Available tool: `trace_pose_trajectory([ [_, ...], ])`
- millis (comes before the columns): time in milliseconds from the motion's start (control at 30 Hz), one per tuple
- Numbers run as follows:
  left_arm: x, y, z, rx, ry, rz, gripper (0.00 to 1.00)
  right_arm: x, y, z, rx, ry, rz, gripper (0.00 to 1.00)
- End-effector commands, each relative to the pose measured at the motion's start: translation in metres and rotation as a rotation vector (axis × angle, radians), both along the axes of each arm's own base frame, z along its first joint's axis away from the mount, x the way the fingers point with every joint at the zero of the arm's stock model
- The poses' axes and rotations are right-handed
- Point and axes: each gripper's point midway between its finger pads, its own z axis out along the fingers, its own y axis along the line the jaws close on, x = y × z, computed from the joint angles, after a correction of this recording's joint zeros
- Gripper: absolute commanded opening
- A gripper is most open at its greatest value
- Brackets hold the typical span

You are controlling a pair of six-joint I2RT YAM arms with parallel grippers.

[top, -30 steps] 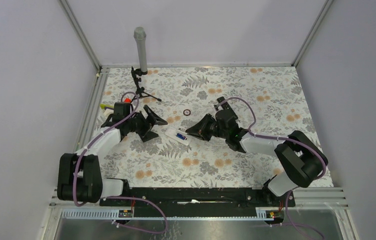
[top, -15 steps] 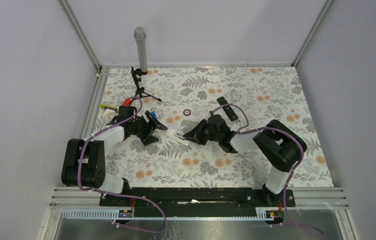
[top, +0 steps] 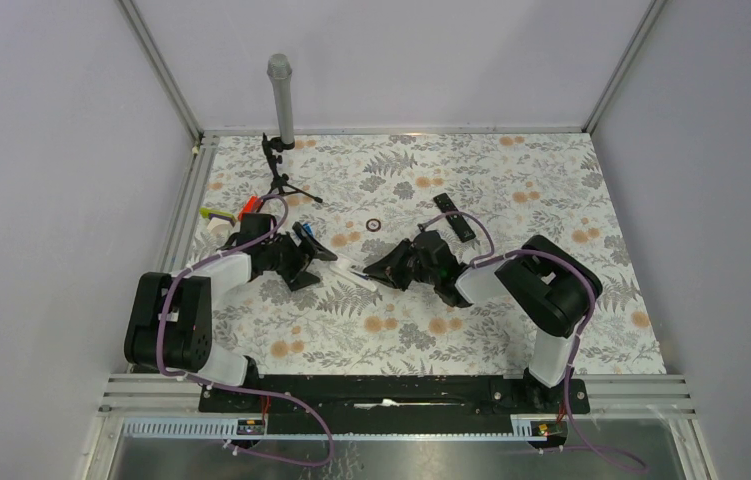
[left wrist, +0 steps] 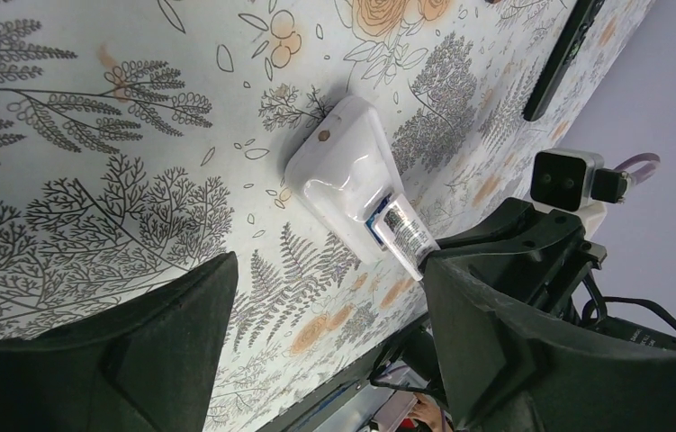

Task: Load the batteries into the remote control
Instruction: Load the battery into the remote control.

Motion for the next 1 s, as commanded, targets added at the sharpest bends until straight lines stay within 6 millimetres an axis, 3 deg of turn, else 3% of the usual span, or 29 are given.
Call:
trace_pose_trajectory([
  [0,0.004,-0.002,-0.001,0.007,-0.033,0.002,0.77,0.001,0.002,-0.001,0.016,-0.007,-0.027,0.0],
  [967,0.003,-0.014,-0.014,0.025,-0.002,-0.025,0.73,-0.001,-0.001,-0.019,-0.015,0.042,-0.047,0.01],
])
